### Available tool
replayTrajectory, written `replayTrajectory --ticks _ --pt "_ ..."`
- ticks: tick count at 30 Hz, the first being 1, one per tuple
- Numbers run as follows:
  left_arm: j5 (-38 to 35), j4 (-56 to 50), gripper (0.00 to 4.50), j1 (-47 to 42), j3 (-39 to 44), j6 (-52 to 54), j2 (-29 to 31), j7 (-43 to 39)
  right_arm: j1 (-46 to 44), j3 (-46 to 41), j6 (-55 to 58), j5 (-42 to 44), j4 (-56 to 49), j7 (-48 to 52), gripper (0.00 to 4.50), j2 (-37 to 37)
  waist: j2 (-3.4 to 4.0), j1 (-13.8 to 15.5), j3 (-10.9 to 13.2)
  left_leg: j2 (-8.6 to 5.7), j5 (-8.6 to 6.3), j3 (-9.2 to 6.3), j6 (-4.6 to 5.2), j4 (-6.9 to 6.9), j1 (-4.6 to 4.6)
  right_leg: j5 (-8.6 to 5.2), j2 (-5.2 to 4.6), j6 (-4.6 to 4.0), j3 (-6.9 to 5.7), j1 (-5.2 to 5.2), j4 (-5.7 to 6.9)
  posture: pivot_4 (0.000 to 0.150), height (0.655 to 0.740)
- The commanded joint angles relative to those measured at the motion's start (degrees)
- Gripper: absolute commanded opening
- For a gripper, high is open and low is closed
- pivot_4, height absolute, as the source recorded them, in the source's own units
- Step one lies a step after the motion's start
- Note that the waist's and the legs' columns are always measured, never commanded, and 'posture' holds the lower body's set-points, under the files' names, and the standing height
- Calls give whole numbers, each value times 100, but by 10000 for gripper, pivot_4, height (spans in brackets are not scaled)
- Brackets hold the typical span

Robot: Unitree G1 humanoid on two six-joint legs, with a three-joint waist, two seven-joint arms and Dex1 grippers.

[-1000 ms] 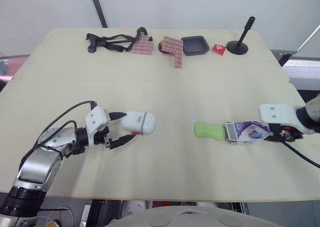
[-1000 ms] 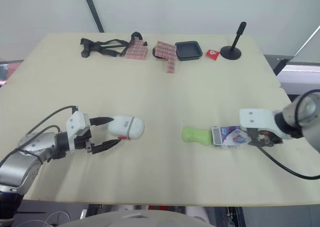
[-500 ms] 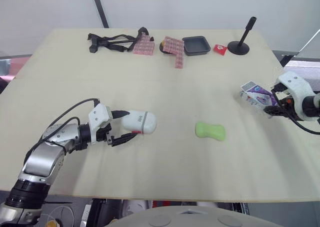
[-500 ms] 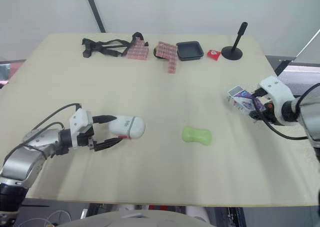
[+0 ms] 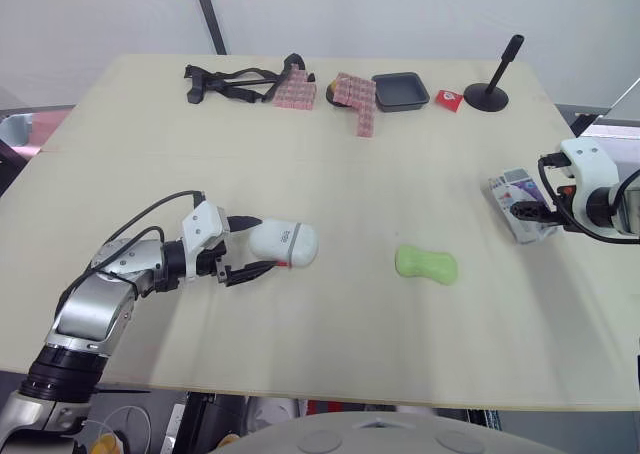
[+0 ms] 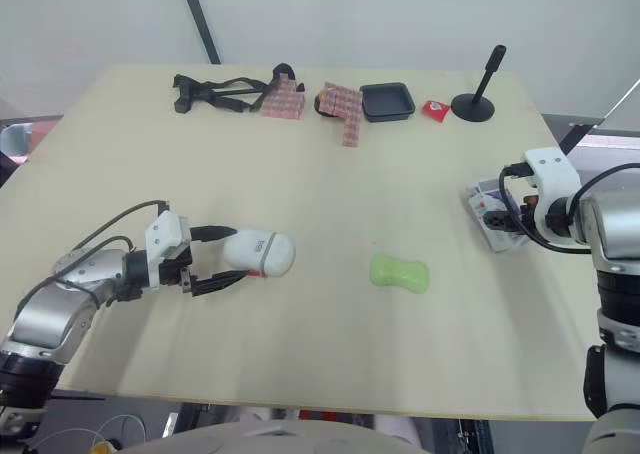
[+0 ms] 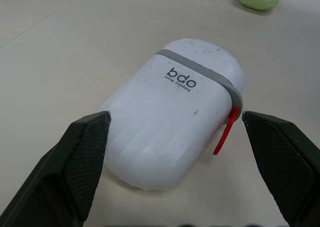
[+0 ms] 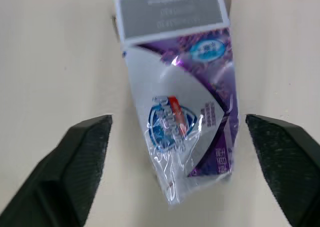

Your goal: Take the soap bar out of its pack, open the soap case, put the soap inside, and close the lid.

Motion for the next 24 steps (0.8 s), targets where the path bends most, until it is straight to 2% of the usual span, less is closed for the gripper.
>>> replayTrajectory --ticks 1,5,8,11,13,16,19,24 --pt "27 17 45000 -5 26 -13 19 -32 64 51 -295 184 -380 114 44821 -485 3 4 2 0 0 0 0 0 0 0 0 0 0 0 -1 1500 7400" --pt "5 -48 45000 75 87 8 67 -37 188 51 -1203 531 -1042 748 44821 -1163 14 14 7 0 -1 1 -1 -11 0 0 -1 0 1 0 -8 1500 7400" --pt "-17 -87 45000 138 150 26 119 -54 406 -415 -2216 1163 -1835 1599 44821 -1190 13 -24 7 6 -2 1 -4 -18 3 0 -11 0 3 0 -9 1500 7400" --pt "-26 -47 45000 106 247 39 133 -3 1195 -807 -3478 1548 -2483 2474 44821 -1087 7 -16 6 10 -3 0 -4 -20 -2 0 -14 0 -2 0 -10 1500 7400" --pt "-33 20 45000 48 304 47 135 14 1792 -818 -4198 1501 -2625 2796 44821 -1044 0 -6 7 10 -4 -1 -3 -19 -7 0 -18 0 -8 0 -13 1500 7400" --pt "-43 47 45000 38 367 47 192 -47 2395 -711 -5253 1422 -2554 3053 44821 -776 -7 -43 9 5 -5 -1 0 -14 -12 0 -25 0 -8 -2 -13 1500 7400" --pt "124 99 45000 43 405 -139 232 37 2739 -752 -5687 1778 -2598 3263 44821 -454 -8 -109 8 4 -3 -1 0 -12 -11 0 -24 0 -2 -11 -14 1500 7400" --pt "150 144 45000 -42 449 -260 385 -99 2450 -431 -5762 1939 -2294 2773 44821 71 -14 -233 7 3 -1 -1 1 -12 -7 0 -23 0 0 -12 -10 1500 7400"
